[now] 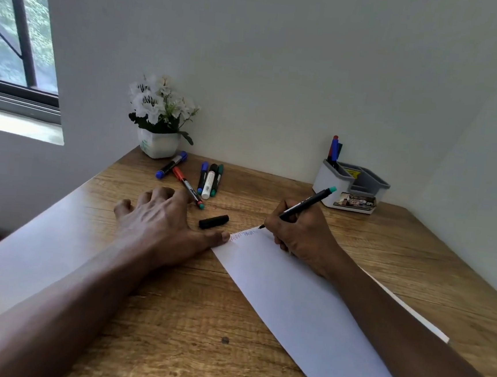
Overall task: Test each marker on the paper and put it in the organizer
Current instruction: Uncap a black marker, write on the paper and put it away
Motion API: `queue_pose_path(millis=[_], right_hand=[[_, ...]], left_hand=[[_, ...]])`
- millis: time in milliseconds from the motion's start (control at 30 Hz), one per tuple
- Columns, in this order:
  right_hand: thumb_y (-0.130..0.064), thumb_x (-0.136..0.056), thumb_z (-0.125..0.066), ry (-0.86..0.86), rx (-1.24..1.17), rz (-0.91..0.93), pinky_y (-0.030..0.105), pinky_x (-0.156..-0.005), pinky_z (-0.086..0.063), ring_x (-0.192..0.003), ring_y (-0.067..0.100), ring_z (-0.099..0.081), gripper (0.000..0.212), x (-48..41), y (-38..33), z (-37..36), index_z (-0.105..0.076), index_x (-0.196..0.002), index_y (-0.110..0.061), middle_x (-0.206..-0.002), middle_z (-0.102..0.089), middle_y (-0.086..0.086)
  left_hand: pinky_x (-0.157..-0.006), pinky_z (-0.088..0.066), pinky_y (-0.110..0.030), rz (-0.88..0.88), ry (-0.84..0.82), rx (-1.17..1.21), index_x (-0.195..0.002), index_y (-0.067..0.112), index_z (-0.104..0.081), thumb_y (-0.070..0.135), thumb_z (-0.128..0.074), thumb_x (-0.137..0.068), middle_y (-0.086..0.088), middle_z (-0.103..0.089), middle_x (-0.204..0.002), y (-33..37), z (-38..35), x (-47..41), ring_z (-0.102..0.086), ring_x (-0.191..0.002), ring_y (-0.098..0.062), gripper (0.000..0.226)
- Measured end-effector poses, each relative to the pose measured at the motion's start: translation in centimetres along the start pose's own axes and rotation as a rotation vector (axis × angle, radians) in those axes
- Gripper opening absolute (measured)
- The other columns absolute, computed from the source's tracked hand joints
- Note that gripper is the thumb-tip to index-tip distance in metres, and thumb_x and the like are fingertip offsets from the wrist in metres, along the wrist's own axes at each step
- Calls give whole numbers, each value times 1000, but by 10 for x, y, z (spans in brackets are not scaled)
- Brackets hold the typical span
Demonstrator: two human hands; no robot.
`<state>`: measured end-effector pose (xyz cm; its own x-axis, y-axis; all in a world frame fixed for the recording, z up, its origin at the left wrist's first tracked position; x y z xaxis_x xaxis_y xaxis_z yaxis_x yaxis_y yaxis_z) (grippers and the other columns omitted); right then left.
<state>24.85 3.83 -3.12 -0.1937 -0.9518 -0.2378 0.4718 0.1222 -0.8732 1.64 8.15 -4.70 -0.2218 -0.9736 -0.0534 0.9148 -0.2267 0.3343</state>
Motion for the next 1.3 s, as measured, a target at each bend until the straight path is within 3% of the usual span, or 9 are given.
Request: queue_pose_path(millis=[367, 567, 1033, 1300], right_hand=[[-12, -85, -75, -14, 56, 17, 25, -48, -45, -49, 14, -53, 18, -2, 2, -1, -62, -76, -2, -52, -59, 2], [-10, -84, -75, -24, 77, 21, 25, -48, -45, -48, 13, -54, 19, -3, 2, -3, -61, -71, -10, -52, -60, 0], [-8, -81, -76, 30, 69, 46, 27, -48, -45, -47, 16, -54, 19, -3, 4, 0, -61, -73, 0, -51, -59, 3], [-11, -83, -76, 43, 64, 26, 25, -48, -44, -44, 13, -52, 23, -3, 5, -1, -60, -67, -11, -48, -58, -2]], left_hand=[[-115, -23, -55, -6, -1, 7, -148, 37, -41, 96, -48, -65, -4, -37, -158, 1, 0, -1, -31, -147, -28, 103], [-114, -23, -54, -8, -7, 4, -148, 37, -41, 96, -47, -66, -4, -38, -158, 1, 1, 0, -31, -146, -27, 102], [-115, -23, -56, -7, -14, 4, -149, 38, -40, 95, -49, -66, -4, -36, -159, 1, 1, 0, -30, -147, -28, 101], [-115, -23, -56, -7, -14, 4, -148, 38, -40, 95, -48, -67, -3, -36, -159, 1, 1, 0, -29, -148, -28, 100]])
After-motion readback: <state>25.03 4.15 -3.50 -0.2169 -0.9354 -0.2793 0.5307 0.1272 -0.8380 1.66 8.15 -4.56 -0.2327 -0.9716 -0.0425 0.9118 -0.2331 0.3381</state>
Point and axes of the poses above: each hand's wrist, its own x-axis away from the middle knuckle, its own z-axis out of the back of the hand, y = z × x, the point moved 6 cm from there along -x, towards the middle knuckle
